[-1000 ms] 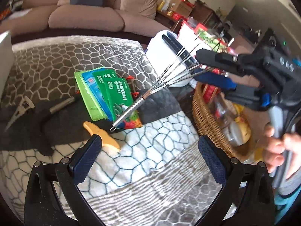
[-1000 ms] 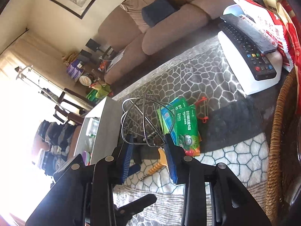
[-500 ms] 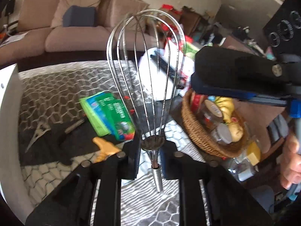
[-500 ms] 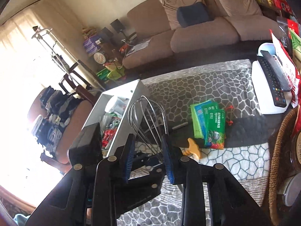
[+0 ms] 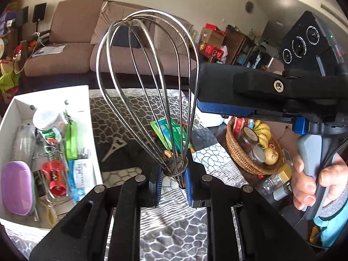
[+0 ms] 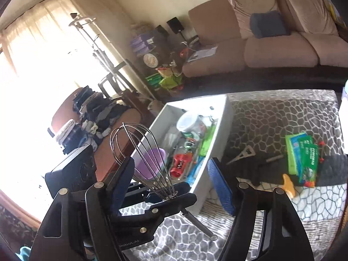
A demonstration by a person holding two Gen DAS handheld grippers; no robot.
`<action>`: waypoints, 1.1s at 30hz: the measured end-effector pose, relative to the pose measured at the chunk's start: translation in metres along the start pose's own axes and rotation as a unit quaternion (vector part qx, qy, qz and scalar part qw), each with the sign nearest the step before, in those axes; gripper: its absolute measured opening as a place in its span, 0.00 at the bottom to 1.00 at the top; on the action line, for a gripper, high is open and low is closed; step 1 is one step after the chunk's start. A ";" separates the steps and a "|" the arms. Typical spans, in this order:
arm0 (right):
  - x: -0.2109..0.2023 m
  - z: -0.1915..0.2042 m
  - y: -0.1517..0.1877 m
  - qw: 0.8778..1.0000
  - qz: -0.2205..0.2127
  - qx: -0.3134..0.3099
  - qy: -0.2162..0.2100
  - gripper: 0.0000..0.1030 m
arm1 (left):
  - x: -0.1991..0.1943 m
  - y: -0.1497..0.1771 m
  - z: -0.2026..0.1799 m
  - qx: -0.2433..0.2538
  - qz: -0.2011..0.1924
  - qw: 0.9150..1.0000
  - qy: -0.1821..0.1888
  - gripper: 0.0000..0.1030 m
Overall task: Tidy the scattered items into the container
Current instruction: 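Carry the whisk over the white box with the right gripper, then lower the whisk into the box and open the right gripper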
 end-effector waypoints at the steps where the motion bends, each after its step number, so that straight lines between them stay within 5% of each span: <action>1: 0.010 0.011 -0.002 1.000 0.003 -0.004 -0.010 0.72 | -0.010 -0.002 0.008 0.007 0.002 1.000 -0.007 0.16; 7: 0.072 0.062 -0.016 0.998 0.022 -0.009 -0.058 0.72 | -0.053 -0.015 0.060 0.045 0.031 0.997 -0.062 0.16; 15: 0.152 0.080 -0.018 0.995 0.049 0.023 -0.089 0.73 | -0.061 -0.017 0.117 0.038 0.056 0.994 -0.085 0.16; 17: 0.164 0.076 -0.017 0.995 0.048 0.028 -0.086 0.59 | -0.053 -0.016 0.129 0.030 0.063 0.994 -0.079 0.16; 18: 0.170 0.071 -0.016 0.995 0.050 0.035 -0.085 0.43 | -0.046 -0.016 0.134 0.026 0.070 0.994 -0.076 0.16; 20: 0.178 0.057 -0.017 0.996 0.051 0.045 -0.062 0.31 | -0.027 -0.011 0.143 0.020 0.088 0.993 -0.071 0.16; 28: 0.199 -0.023 -0.003 0.993 0.085 0.078 0.023 0.30 | 0.083 0.008 0.158 -0.015 0.168 0.984 -0.048 0.16; 33: 0.210 -0.072 0.000 0.987 0.089 0.097 0.087 0.30 | 0.127 0.025 0.159 -0.007 0.204 0.977 -0.070 0.16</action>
Point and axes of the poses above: each gripper's, at about its wrist camera, not at the fingertips, and x roughly the way its jaws point, z to its left, y to its underside, the point moved 1 cm from there along x, roughly the way its jaws point, and after that the axes turned 5 degrees about -z, right-handed, at the moved point
